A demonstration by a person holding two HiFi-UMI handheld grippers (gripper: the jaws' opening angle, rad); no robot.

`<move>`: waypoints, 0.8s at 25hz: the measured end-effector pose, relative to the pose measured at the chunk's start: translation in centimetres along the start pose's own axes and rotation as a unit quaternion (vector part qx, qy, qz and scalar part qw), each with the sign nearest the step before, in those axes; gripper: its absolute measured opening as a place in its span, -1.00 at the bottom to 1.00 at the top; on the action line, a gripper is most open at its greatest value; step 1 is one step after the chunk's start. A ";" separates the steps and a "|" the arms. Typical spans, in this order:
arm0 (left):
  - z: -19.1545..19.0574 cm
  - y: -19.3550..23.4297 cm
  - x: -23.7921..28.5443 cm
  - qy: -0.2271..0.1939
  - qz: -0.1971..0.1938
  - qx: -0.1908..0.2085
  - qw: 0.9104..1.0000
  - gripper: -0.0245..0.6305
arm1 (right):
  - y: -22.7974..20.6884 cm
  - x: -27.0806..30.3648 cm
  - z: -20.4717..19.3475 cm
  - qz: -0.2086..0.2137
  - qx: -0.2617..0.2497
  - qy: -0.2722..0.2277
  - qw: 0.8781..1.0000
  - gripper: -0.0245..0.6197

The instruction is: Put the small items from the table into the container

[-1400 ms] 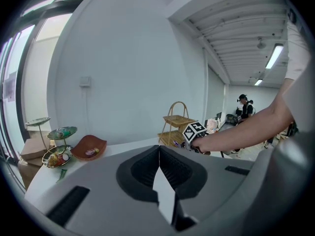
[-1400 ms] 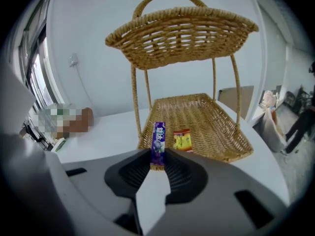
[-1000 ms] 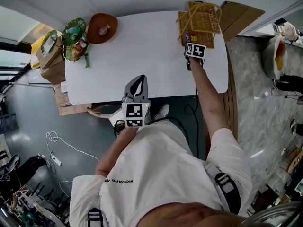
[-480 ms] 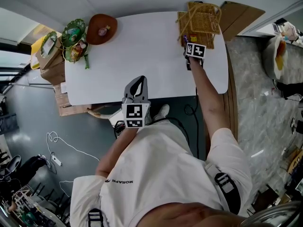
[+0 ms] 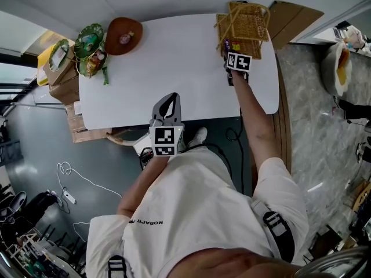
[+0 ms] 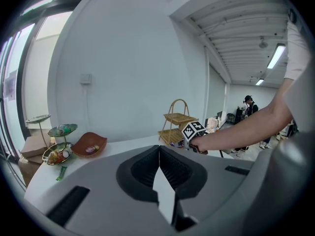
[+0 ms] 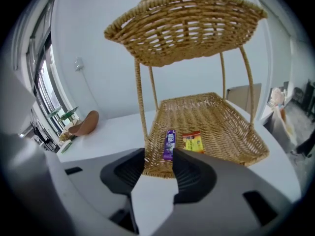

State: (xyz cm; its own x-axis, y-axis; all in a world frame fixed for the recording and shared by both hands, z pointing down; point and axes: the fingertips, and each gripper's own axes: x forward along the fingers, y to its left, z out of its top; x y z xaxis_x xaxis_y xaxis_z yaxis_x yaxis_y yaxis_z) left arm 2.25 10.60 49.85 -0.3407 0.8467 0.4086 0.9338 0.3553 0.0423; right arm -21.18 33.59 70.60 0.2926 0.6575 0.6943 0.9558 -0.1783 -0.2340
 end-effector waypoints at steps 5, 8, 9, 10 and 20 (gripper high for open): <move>0.2 -0.4 -0.2 -0.003 -0.002 0.000 1.000 -0.91 | 0.6 -1.0 0.1 0.003 -0.006 -0.011 1.000 -0.39; 0.4 -0.7 -0.2 -0.005 -0.005 0.001 1.000 -0.91 | 0.8 -1.5 0.1 0.001 -0.007 -0.017 1.000 -0.39; 0.4 -0.7 -0.2 -0.006 -0.006 0.001 1.000 -0.91 | 0.9 -1.6 0.2 0.000 -0.007 -0.019 1.000 -0.39; 0.4 -0.6 -0.2 -0.006 -0.007 0.001 1.000 -0.91 | 1.0 -1.8 0.2 -0.001 -0.008 -0.022 1.000 -0.40; 0.8 -0.4 -0.7 -0.017 -0.015 0.001 1.000 -0.91 | 2.1 -4.0 0.4 -0.019 -0.031 -0.045 0.998 -0.75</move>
State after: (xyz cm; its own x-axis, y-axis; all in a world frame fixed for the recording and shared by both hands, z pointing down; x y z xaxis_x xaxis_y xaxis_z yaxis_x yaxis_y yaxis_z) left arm 2.02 10.23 48.83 -0.3730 0.8486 0.3753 0.9225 0.3824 0.0521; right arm -20.32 30.89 67.10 0.2554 0.7274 0.6369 0.9668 -0.1951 -0.1648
